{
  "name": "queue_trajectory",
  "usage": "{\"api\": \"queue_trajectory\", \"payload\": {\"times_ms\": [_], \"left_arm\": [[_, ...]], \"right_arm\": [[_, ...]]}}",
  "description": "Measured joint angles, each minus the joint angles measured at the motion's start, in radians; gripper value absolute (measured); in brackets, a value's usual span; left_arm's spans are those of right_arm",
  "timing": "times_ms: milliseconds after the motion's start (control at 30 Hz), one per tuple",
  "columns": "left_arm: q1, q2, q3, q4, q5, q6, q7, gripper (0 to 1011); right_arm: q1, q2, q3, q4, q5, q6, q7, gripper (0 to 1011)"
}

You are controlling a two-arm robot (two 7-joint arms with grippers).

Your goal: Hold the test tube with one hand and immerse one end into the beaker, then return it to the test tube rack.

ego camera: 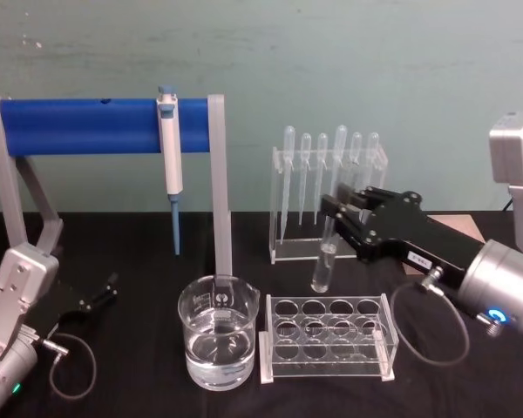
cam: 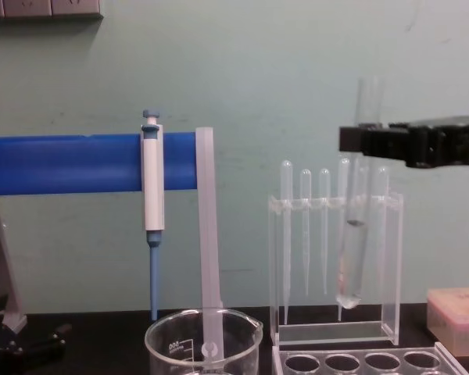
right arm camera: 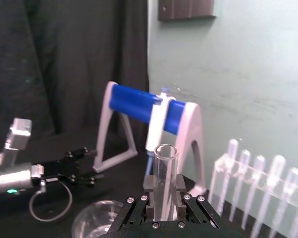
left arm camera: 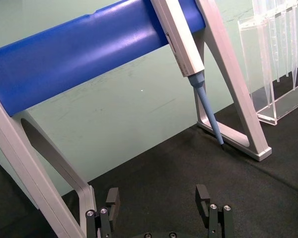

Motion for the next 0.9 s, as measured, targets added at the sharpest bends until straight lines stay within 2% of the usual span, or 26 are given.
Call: {"api": "queue_trajectory", "payload": {"times_ms": [67,300,567,800,900], "left_arm": [[0.0,0.0,0.0,0.0,0.0,0.0,0.0,1000],[0.0,0.0,0.0,0.0,0.0,0.0,0.0,1000],[0.0,0.0,0.0,0.0,0.0,0.0,0.0,1000],[0.0,0.0,0.0,0.0,0.0,0.0,0.0,1000],[0.0,0.0,0.0,0.0,0.0,0.0,0.0,1000]], "right_arm": [[0.01,0.0,-0.01,-0.008,0.001,0.003,0.0,228],[0.066,-0.023,-0.086,-0.027,-0.018,0.022,-0.011,227],[0.119,-0.083,-0.174,-0.007,-0.055,0.016,-0.022,227],[0.134,-0.114,-0.212,0.022,-0.08,0.001,-0.024,227],[0.133,-0.123,-0.217,0.032,-0.094,-0.019,-0.028,227]]}}
